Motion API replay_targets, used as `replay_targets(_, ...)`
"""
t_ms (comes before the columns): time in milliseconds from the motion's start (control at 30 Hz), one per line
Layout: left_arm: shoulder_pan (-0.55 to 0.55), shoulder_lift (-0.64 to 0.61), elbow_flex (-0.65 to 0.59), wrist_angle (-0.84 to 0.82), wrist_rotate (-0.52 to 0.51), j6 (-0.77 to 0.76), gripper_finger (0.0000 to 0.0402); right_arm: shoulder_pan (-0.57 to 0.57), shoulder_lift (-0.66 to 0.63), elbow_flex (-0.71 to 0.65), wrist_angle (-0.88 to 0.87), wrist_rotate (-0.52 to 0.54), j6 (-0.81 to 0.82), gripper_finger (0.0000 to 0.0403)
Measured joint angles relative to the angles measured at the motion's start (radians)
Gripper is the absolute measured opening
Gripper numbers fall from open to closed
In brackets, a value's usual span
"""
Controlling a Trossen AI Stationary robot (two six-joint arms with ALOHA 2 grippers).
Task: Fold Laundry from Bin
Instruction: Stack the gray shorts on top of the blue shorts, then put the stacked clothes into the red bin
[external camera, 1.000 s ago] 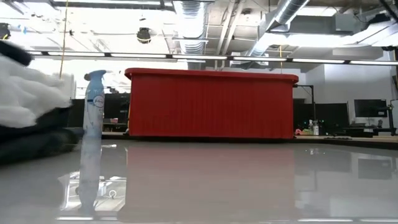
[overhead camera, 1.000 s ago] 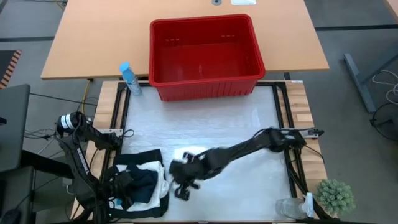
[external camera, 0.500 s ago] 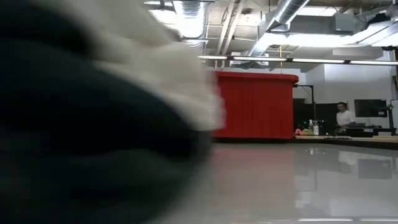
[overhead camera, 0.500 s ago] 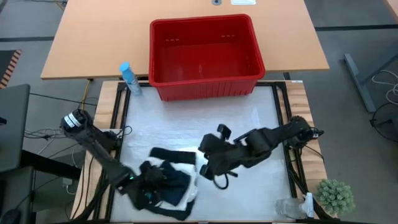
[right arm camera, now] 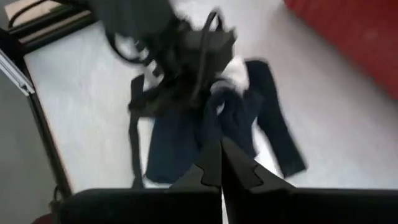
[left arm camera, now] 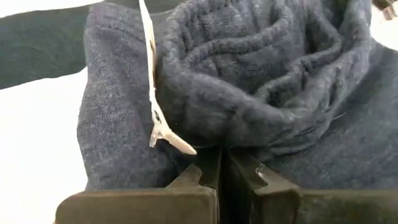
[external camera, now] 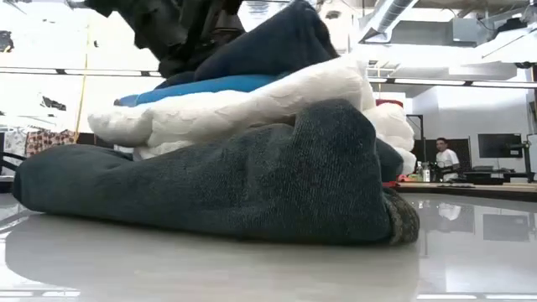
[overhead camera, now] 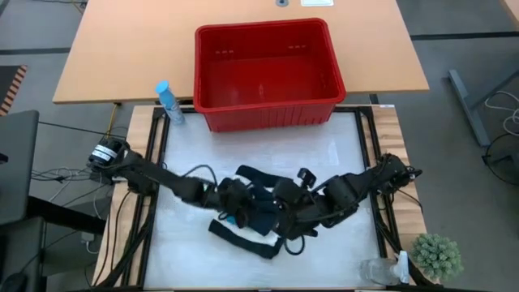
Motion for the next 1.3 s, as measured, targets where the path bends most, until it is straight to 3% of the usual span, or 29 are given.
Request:
replay_targets(200, 0.066, 0.0, 0.075, -0.004, 0.173, 0.099, 0.0005, 0.077, 0.01, 0.0, -0.083, 0.013, 0.186, 0.0022)
replay_targets(333, 0.085, 0.0, 0.162, -0.076, 0.22, 0.18, 0.0038, 0.128, 0.01, 0.0, -0.104, 0.047, 0.275, 0.0022)
replay_targets(567, 0.109, -0.002, 0.298, -0.403, 0.198, 0.278, 0.0124, 0.183, 0.01, 0.0, -0.104, 0.079, 0.4, 0.0022)
replay_targets(667, 0.114, -0.01, 0.342, -0.559, 0.142, 0.277, 0.0152, 0.207, 0.011, 0.0, -0.104, 0.112, 0.441, 0.0022)
replay_targets(800, 0.115, -0.057, 0.404, -0.63, 0.082, 0.302, 0.0171, 0.236, 0.011, 0.0, -0.105, 0.184, 0.483, 0.0023)
replay_targets(967, 0.111, -0.149, 0.425, -0.706, 0.045, 0.288, 0.0173, 0.223, 0.015, -0.003, -0.104, 0.18, 0.58, 0.0023)
replay_targets(1100, 0.111, -0.253, 0.413, -0.839, 0.048, 0.22, 0.0174, 0.194, 0.016, -0.073, -0.105, 0.071, 0.762, 0.0023)
replay_targets(1300, 0.117, -0.471, 0.269, -0.822, 0.156, 0.032, 0.0174, 0.15, 0.011, -0.284, -0.105, -0.238, 0.963, 0.0025)
